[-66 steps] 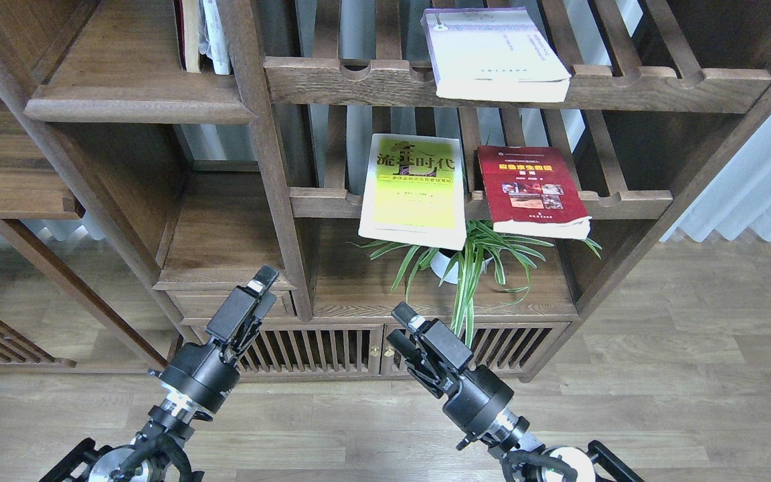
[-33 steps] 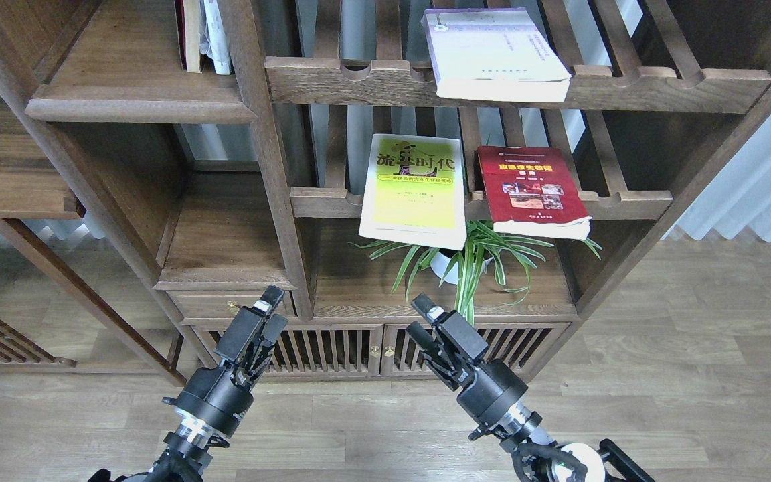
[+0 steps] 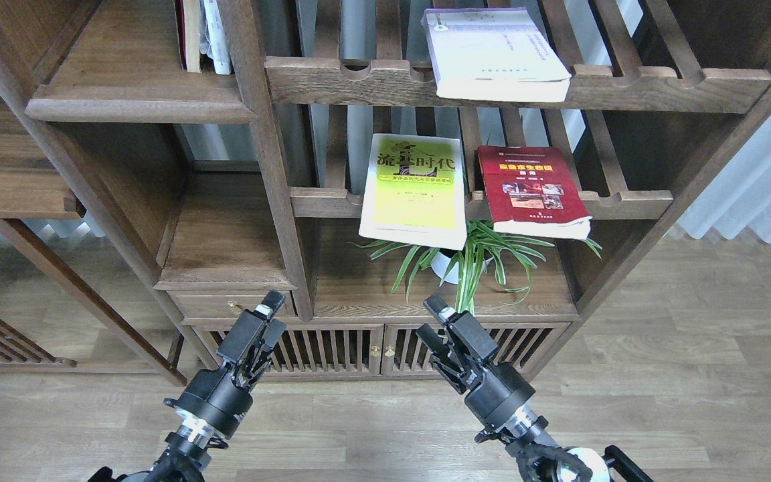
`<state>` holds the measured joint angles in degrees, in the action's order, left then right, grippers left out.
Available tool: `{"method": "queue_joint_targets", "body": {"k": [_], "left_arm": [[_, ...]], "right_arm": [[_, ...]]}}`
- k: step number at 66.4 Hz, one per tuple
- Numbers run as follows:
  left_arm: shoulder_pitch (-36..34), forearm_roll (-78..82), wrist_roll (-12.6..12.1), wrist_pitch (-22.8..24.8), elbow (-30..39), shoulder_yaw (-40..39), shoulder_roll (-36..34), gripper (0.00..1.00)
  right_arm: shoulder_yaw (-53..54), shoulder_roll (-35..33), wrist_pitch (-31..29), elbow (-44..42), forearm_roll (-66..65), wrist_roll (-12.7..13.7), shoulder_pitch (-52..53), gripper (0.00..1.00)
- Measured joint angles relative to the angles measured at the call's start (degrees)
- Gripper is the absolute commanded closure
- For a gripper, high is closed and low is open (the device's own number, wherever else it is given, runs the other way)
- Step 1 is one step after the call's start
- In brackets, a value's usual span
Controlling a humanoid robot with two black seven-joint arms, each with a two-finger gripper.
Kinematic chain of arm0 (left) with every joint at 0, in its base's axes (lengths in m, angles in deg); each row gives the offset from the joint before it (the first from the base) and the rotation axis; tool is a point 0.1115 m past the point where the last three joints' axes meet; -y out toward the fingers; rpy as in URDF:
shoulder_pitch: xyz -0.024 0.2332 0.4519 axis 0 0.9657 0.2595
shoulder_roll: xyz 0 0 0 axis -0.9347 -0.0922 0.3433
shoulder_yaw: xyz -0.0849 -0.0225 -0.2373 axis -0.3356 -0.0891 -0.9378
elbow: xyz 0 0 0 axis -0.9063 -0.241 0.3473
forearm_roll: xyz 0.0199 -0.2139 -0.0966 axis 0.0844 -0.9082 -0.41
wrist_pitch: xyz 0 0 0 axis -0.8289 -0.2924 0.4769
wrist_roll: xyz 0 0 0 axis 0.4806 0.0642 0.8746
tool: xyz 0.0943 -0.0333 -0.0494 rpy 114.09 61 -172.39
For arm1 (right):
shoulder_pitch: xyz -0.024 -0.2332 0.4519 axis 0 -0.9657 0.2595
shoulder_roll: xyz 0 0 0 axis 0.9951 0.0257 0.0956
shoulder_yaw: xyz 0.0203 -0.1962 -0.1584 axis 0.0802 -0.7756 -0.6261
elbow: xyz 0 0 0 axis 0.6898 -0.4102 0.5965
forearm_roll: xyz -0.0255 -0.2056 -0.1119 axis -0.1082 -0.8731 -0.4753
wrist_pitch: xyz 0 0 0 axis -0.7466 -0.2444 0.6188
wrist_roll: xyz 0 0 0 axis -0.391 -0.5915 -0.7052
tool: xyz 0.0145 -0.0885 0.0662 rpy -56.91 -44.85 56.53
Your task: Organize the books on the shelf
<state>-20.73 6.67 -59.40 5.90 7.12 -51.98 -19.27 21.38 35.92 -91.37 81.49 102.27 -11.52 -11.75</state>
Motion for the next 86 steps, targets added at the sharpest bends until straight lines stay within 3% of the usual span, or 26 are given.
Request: {"method": "queue_joint_targets", "body": {"k": [11,28,86], "left_arm": [[-1.4,-0.1,0.0,0.0,0.0,-0.8,0.0,0.0],[-1.6,-0.2,0.1,0.0,0.1,-2.2,0.0,0.0],[-1.9,-0.3,0.1,0.0,0.7,-3.4,0.0,0.0]], "right_arm": [[-0.3,0.0,0.0,-0.4,0.0,-0.2,0.5,0.0],[0.0,0.0,0.0,-1.5,-0.1,-2.8,2.4,0.0],[0.6,0.0,0.0,-4.8,0.1,-3.1,1.8,0.0]]}}
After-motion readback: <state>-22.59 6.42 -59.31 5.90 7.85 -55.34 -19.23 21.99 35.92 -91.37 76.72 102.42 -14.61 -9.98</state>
